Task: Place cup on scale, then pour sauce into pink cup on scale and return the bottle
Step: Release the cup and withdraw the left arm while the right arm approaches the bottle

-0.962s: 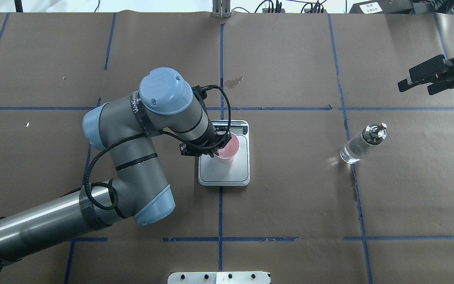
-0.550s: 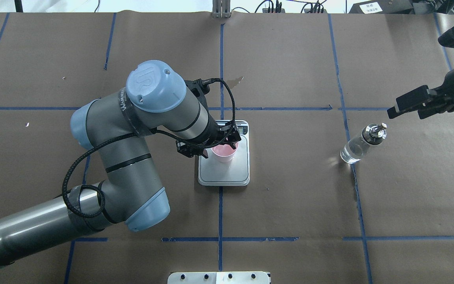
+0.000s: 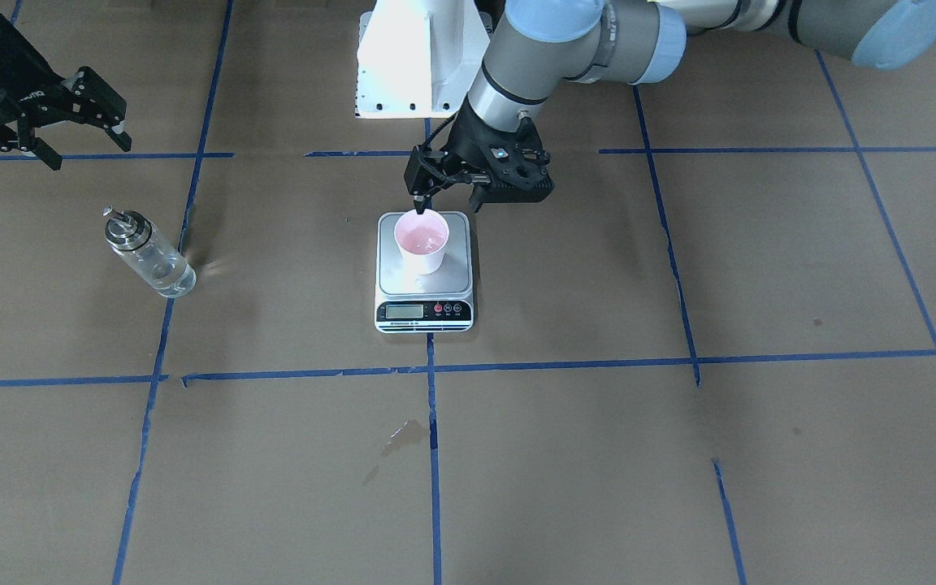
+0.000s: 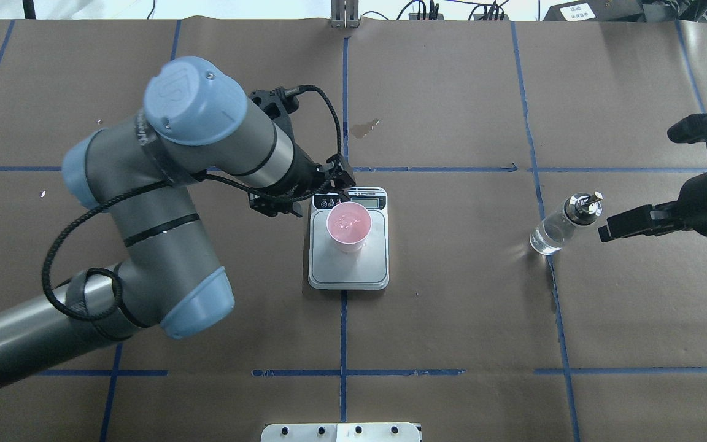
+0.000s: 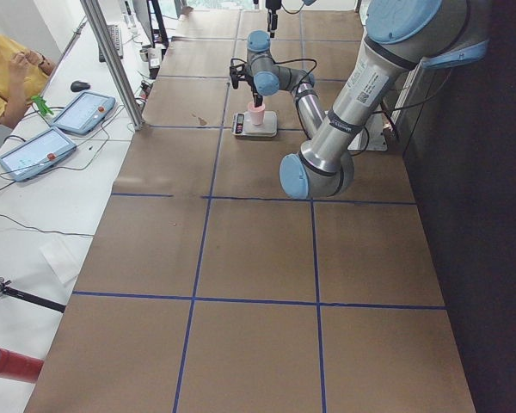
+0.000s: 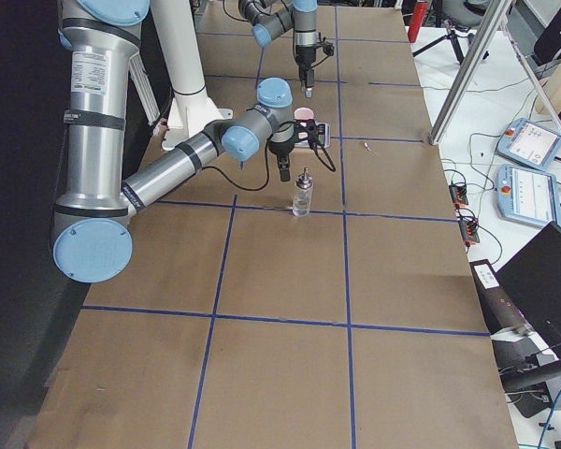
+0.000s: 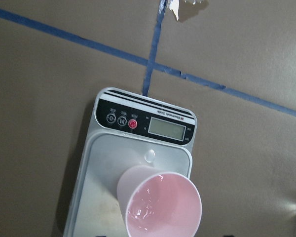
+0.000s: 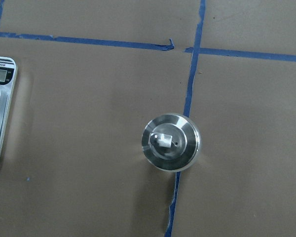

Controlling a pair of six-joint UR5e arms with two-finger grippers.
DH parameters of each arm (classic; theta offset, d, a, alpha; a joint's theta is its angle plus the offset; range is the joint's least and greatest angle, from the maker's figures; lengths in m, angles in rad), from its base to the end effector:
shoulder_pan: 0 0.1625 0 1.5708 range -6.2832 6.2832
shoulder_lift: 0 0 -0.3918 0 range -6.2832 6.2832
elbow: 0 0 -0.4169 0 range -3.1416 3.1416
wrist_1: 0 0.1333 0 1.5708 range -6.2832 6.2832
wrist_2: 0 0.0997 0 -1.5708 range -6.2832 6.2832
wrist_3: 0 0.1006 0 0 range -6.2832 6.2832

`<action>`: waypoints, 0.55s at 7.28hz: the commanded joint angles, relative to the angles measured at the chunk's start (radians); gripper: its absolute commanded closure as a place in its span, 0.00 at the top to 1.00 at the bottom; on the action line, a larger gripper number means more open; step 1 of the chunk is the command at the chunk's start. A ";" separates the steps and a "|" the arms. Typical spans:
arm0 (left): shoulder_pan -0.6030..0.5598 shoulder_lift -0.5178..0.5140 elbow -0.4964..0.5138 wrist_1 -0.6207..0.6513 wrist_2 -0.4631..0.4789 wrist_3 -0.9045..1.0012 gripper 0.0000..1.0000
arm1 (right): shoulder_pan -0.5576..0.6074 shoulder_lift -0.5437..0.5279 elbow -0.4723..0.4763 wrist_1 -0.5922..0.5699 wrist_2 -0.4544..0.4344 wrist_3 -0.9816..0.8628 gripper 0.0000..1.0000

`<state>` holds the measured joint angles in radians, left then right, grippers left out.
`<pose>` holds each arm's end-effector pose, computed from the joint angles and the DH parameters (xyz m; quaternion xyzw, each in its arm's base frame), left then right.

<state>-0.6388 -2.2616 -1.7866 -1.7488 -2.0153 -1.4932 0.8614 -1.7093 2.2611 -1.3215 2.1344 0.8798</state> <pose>0.4549 -0.4500 0.0905 -0.0003 0.5377 -0.1220 0.8343 -0.2206 -0.3791 0.3196 0.0797 -0.4467 -0.0328 0.8905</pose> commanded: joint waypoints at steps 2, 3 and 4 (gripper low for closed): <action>-0.224 0.181 -0.106 0.000 -0.007 0.335 1.00 | -0.238 -0.154 0.003 0.273 -0.343 0.282 1.00; -0.301 0.251 -0.132 0.002 -0.013 0.514 1.00 | -0.327 -0.171 -0.008 0.290 -0.472 0.316 1.00; -0.378 0.319 -0.138 0.000 -0.057 0.677 1.00 | -0.435 -0.170 -0.037 0.295 -0.625 0.376 0.92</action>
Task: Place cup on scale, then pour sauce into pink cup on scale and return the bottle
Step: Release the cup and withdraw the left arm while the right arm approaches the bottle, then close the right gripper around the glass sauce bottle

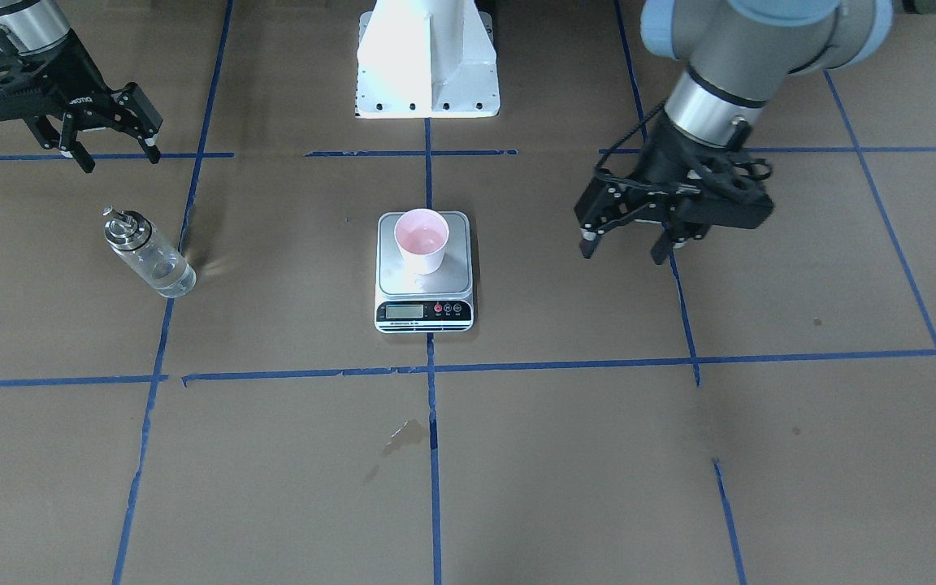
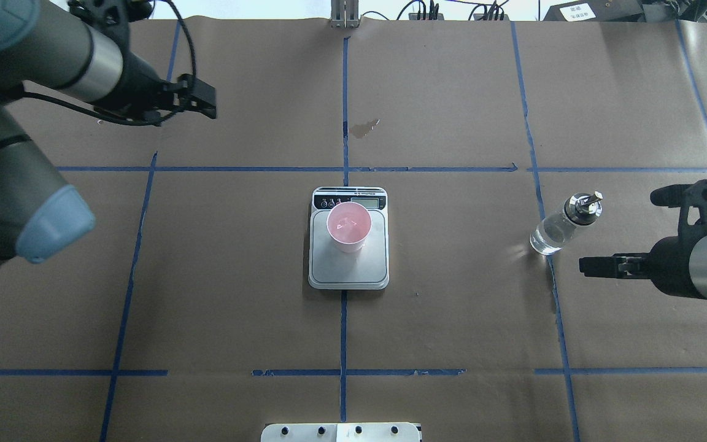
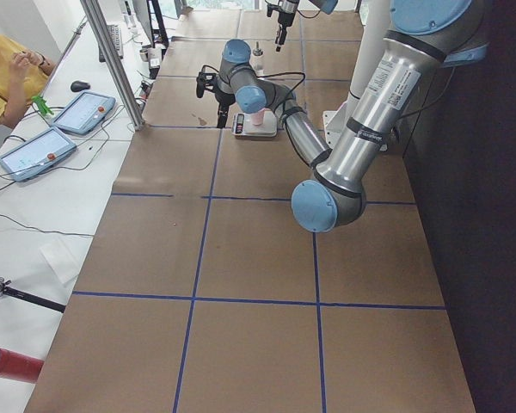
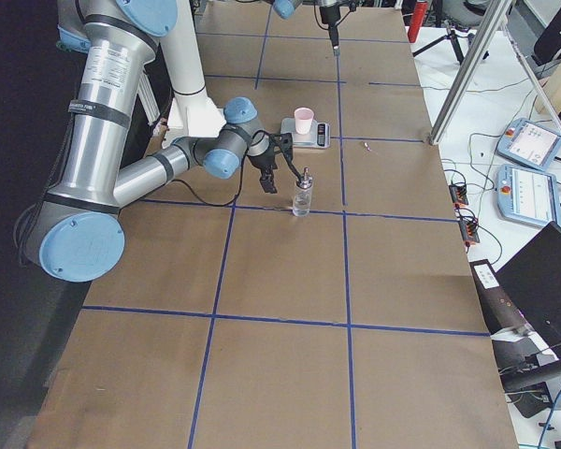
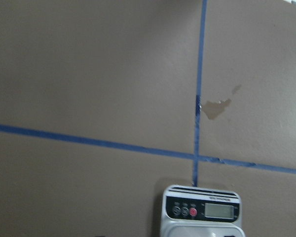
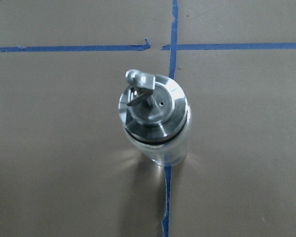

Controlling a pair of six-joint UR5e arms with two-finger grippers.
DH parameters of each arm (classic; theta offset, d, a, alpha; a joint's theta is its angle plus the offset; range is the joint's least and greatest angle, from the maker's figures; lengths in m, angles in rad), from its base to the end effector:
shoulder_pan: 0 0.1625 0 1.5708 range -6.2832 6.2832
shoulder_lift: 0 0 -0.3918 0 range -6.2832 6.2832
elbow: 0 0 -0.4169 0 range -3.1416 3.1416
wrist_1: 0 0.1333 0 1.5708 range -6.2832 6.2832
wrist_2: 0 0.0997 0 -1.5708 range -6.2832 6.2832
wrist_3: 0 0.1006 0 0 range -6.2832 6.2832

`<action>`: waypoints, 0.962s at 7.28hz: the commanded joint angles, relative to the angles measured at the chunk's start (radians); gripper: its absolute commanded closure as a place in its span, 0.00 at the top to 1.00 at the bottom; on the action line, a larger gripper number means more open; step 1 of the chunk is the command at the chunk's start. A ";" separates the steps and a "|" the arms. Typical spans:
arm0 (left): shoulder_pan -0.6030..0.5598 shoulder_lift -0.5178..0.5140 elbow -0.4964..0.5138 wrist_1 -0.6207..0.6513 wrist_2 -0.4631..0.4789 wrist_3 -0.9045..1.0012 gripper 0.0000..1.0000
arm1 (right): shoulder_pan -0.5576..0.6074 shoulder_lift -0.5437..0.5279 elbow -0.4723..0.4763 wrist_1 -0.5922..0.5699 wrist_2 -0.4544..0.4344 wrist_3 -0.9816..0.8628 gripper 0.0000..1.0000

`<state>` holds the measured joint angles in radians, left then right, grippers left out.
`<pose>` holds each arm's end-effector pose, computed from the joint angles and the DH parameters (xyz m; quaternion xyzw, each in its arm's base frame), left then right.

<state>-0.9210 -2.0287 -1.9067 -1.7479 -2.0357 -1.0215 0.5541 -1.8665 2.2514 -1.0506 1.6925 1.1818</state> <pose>0.2904 -0.5279 0.1851 0.1534 0.4734 -0.0534 0.8657 -0.2869 -0.3199 0.3640 0.1495 -0.4137 0.0475 0.8968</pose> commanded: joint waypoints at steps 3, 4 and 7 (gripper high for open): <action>-0.254 0.209 -0.017 -0.001 -0.072 0.501 1.00 | -0.286 -0.046 -0.082 0.145 -0.538 0.175 1.00; -0.266 0.220 -0.012 -0.002 -0.072 0.512 1.00 | -0.359 -0.046 -0.101 0.159 -0.689 0.177 1.00; -0.280 0.248 -0.003 -0.002 -0.072 0.612 1.00 | -0.465 -0.045 -0.180 0.233 -0.978 0.220 1.00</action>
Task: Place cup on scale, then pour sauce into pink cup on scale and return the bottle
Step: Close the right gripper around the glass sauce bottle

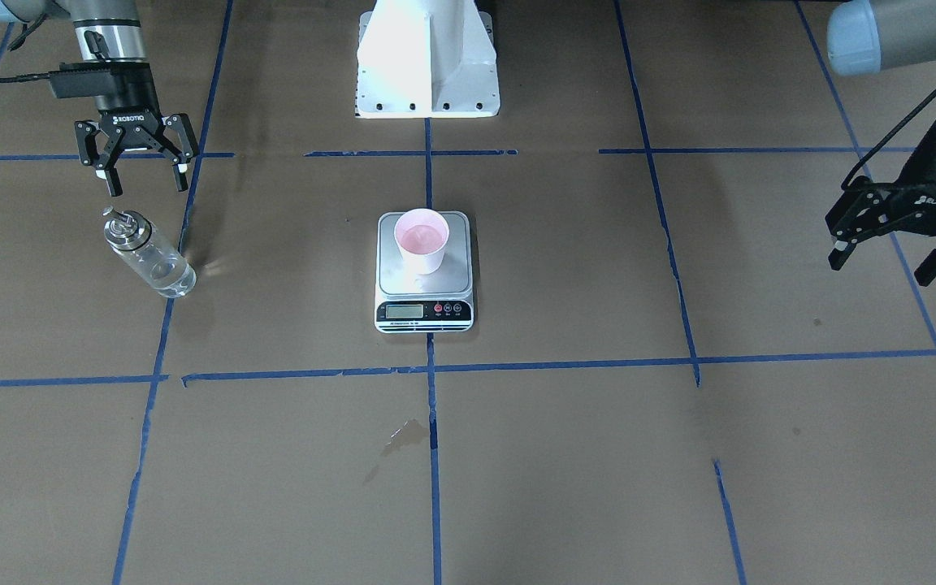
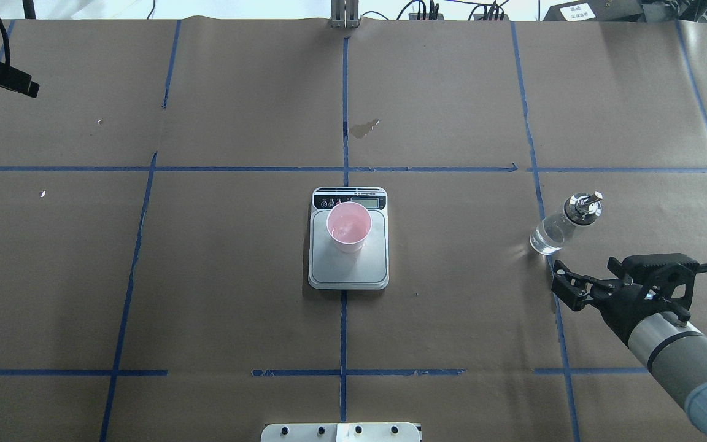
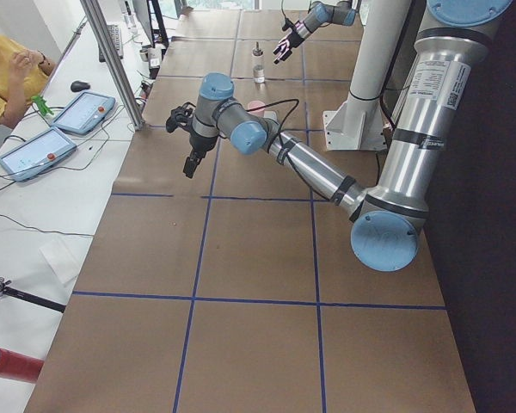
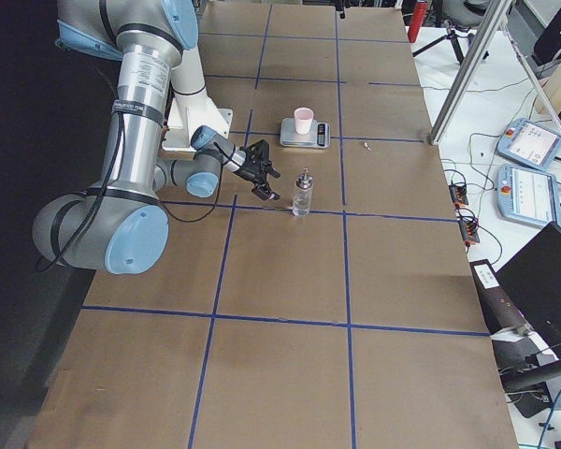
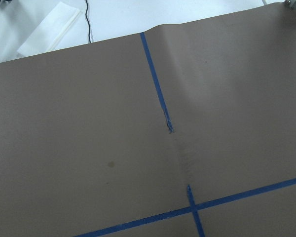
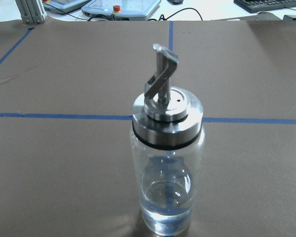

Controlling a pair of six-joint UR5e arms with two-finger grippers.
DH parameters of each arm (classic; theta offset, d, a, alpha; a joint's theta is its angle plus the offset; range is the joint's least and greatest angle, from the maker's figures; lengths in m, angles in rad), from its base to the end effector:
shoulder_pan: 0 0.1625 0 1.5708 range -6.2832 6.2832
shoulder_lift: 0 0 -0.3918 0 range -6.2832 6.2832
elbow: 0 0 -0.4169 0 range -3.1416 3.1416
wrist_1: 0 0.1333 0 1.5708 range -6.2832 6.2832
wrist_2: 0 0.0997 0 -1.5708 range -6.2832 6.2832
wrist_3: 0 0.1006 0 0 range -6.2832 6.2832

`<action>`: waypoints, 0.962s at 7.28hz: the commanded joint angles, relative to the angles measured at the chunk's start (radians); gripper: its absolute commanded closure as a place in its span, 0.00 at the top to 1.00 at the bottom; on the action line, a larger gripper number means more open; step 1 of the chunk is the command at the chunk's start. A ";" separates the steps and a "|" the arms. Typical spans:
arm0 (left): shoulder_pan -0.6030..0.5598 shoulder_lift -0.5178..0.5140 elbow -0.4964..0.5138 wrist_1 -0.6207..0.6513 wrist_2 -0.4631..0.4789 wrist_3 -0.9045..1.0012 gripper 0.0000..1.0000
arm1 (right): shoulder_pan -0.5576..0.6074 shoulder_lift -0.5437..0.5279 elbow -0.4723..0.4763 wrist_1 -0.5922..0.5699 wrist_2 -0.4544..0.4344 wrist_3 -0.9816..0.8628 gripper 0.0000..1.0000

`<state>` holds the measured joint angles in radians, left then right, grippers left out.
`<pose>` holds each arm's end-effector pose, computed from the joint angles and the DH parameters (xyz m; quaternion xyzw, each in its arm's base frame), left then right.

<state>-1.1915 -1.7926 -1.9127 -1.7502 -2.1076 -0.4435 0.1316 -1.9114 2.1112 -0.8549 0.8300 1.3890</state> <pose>0.1352 -0.5603 0.3181 0.2220 0.3665 0.0674 0.9010 -0.3675 -0.2516 0.4152 0.3850 -0.3563 0.1390 0.8399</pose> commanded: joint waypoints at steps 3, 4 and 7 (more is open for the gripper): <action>-0.042 0.039 -0.005 0.000 0.000 0.115 1.00 | -0.086 0.018 -0.235 0.315 -0.265 -0.005 1.00; -0.046 0.039 -0.006 0.000 -0.003 0.115 1.00 | -0.087 0.020 -0.241 0.315 -0.297 -0.016 1.00; -0.049 0.039 -0.006 0.000 -0.003 0.115 1.00 | -0.084 0.100 -0.275 0.329 -0.299 -0.108 1.00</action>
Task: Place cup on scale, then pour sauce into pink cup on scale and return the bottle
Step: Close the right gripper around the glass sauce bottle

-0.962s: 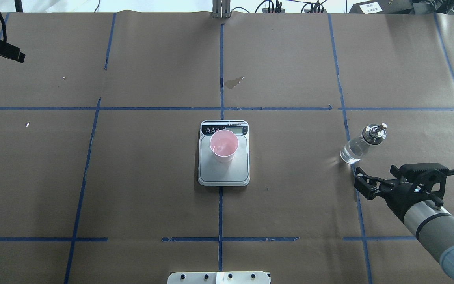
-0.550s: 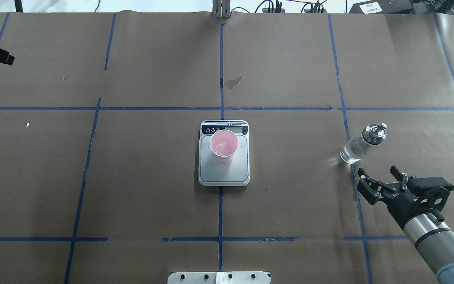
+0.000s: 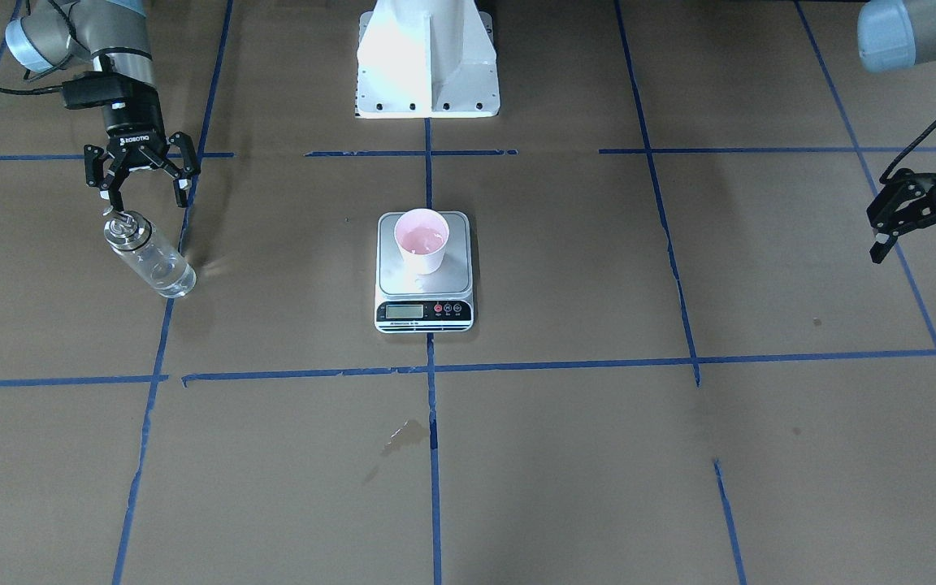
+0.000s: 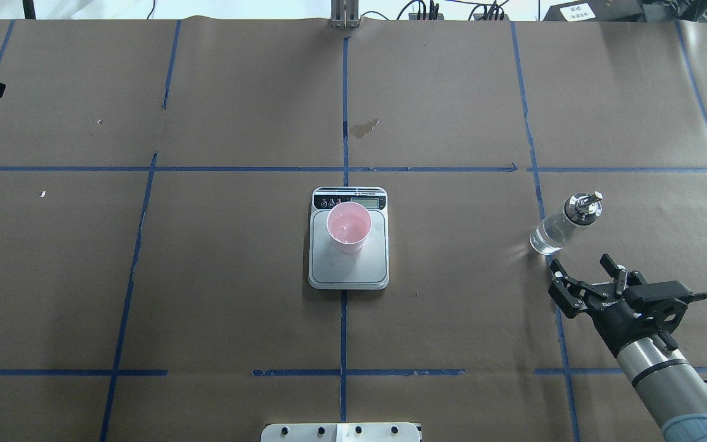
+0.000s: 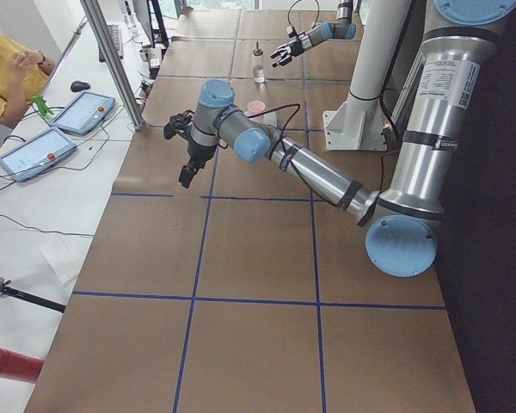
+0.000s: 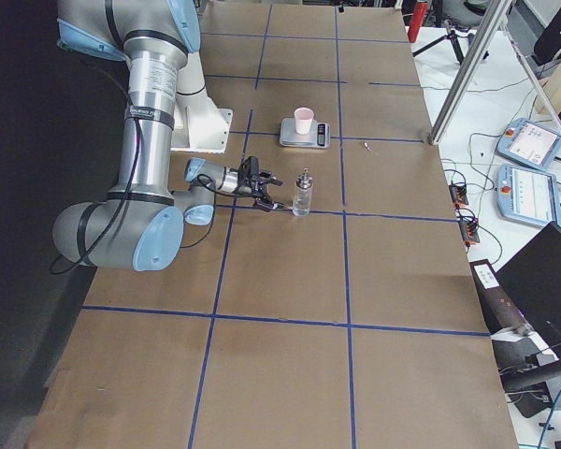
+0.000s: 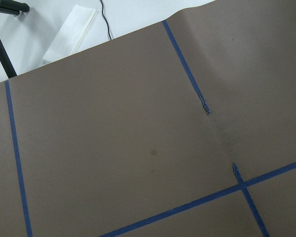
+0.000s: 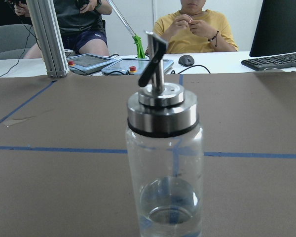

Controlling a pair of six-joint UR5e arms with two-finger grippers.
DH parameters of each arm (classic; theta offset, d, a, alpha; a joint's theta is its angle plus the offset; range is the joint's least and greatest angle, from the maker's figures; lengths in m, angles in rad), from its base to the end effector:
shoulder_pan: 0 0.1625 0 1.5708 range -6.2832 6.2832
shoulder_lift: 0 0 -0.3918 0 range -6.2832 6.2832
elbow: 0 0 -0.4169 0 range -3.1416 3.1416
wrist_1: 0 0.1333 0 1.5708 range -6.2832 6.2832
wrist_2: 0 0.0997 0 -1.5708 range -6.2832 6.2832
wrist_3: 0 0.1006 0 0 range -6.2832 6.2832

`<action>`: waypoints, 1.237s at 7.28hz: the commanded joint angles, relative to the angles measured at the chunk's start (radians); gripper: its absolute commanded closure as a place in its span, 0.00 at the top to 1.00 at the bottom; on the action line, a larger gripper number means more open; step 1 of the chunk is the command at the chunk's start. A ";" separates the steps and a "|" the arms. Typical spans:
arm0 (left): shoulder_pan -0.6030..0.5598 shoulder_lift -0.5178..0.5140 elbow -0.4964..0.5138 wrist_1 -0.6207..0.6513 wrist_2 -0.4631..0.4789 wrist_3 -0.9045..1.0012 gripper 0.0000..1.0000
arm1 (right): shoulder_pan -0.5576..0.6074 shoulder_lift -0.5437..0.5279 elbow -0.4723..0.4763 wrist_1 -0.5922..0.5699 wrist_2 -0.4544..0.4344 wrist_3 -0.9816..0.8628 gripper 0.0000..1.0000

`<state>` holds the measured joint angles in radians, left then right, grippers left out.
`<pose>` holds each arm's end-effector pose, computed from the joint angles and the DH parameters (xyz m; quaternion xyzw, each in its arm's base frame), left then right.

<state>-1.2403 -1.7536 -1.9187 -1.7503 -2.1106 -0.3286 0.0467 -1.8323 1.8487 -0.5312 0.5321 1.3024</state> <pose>0.1054 -0.5587 0.3372 0.2362 0.3450 0.0936 0.9036 -0.3983 -0.2388 0.4725 0.4920 -0.3647 0.1656 0.7730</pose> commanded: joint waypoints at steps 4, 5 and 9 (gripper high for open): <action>-0.001 -0.001 0.001 0.000 0.000 0.000 1.00 | 0.050 0.022 -0.020 0.002 0.012 -0.023 1.00; -0.001 -0.001 0.000 0.000 0.000 0.000 1.00 | 0.073 0.033 -0.040 0.001 0.029 -0.025 1.00; -0.002 -0.001 -0.003 0.000 0.000 0.000 1.00 | 0.110 0.103 -0.105 0.002 0.048 -0.046 1.00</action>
<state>-1.2420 -1.7549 -1.9214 -1.7503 -2.1108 -0.3283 0.1459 -1.7338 1.7525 -0.5293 0.5771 1.2633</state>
